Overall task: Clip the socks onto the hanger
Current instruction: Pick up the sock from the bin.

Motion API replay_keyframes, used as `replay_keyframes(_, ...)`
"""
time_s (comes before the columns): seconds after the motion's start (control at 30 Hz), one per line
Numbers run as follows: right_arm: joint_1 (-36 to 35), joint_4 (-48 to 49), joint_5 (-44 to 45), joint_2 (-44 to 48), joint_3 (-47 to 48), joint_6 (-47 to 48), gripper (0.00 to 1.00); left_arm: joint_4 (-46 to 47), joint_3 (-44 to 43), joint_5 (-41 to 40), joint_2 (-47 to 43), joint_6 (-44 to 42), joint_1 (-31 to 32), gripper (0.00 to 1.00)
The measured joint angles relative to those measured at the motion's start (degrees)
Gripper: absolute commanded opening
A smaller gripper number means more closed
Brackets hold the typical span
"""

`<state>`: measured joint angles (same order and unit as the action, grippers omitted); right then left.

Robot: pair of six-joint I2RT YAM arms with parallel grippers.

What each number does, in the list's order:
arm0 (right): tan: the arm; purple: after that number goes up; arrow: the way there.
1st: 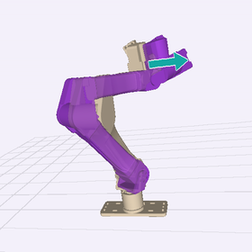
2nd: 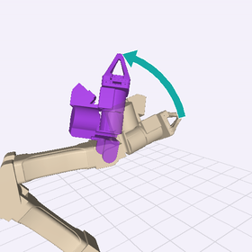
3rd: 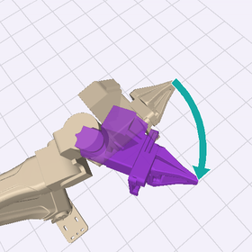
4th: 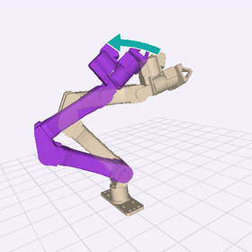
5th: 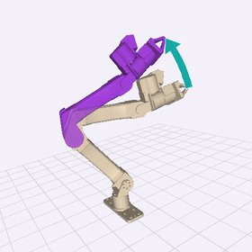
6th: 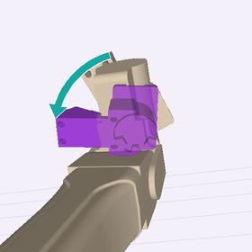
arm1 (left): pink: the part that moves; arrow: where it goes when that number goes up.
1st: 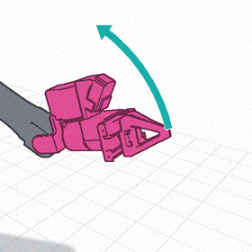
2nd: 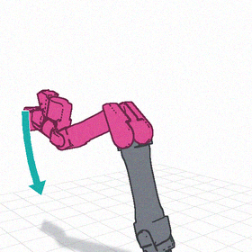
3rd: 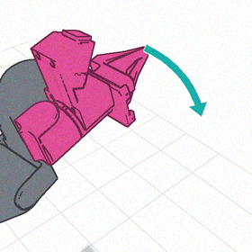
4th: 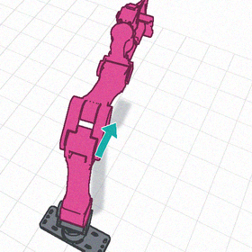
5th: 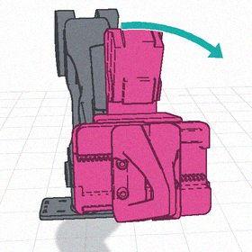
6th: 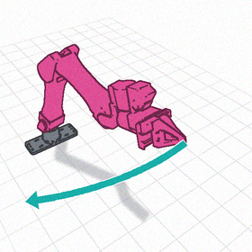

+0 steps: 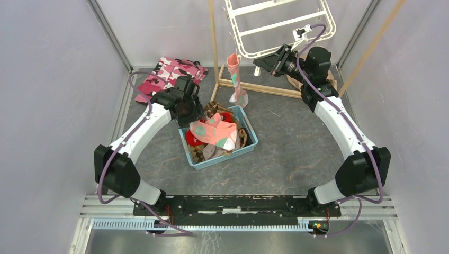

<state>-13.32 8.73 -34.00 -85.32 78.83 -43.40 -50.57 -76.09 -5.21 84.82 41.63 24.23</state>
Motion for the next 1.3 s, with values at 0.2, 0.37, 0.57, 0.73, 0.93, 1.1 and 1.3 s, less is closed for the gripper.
replay_keyframes(0.2, 0.00, 0.20, 0.00, 0.11, -0.28, 0.00, 0.00, -1.40, 1.70, -0.63, 0.98, 4.37, 0.02, 0.38)
replay_keyframes(0.37, 0.15, 0.15, 0.02, 0.37, -0.33, 0.20, 0.00, -1.57, 2.69, -0.59, 1.73, 5.25, 0.02, 0.08)
replay_keyframes(0.57, 0.31, 0.15, 0.00, 0.63, -0.55, 0.20, 0.00, -1.53, 1.68, 1.36, -2.34, 1.64, 0.02, 0.02)
replay_keyframes(0.73, 0.31, 0.17, 0.00, 0.87, -0.79, 0.20, 0.00, 3.10, -2.01, 7.89, -9.22, -5.68, 0.02, 0.02)
replay_keyframes(0.93, 0.33, 0.20, 0.02, 1.57, -1.07, 0.20, 0.00, 18.12, -2.23, 21.73, -17.20, -10.84, 0.02, 0.02)
replay_keyframes(1.1, 0.35, 0.20, 0.15, 2.14, -1.57, 0.17, 0.00, 29.31, -2.23, 29.49, -18.88, -11.19, 0.02, 0.02)
replay_keyframes(1.3, 0.48, 0.22, 0.26, 2.51, -1.92, 0.20, 0.00, 38.66, -12.04, 35.67, -13.25, -11.80, 0.02, 0.02)
